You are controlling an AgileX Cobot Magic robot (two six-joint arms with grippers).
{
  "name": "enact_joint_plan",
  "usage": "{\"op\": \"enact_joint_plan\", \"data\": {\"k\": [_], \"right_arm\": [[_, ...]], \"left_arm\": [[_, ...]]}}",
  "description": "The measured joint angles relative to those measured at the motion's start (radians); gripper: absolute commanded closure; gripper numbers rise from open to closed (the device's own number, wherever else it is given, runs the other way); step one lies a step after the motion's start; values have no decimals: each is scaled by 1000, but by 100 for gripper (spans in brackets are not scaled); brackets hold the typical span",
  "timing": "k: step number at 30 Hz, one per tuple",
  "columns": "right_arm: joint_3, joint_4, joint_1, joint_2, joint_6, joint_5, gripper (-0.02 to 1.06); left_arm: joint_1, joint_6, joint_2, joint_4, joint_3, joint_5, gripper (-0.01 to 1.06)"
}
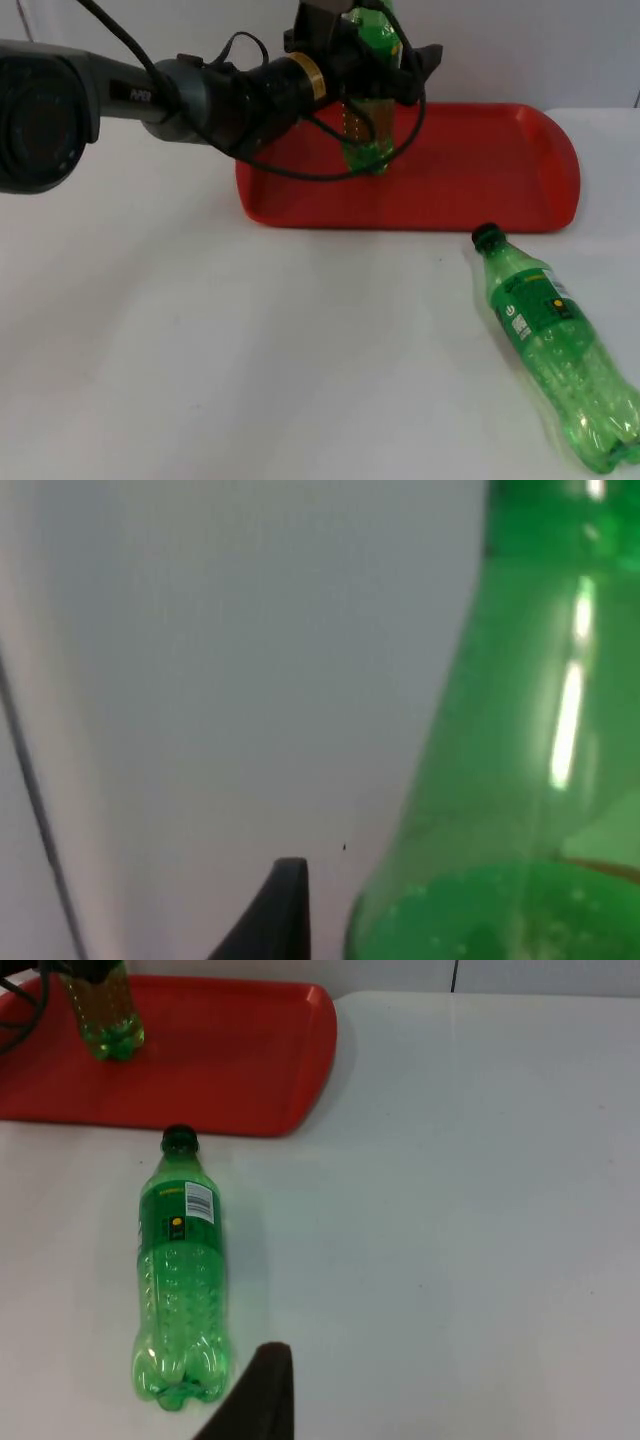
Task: Place the bottle upright on the tray.
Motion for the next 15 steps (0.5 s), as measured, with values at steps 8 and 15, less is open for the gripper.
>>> {"op": "enact_joint_plan", "data": {"k": [8,15], "right_arm": [[0,0,0,0,-4,0,0],[0,0,0,0,-4,0,0]], "left_arm": [[7,-33,-19,64,0,60,0],[7,-84,-29,68,2,116,0]]}}
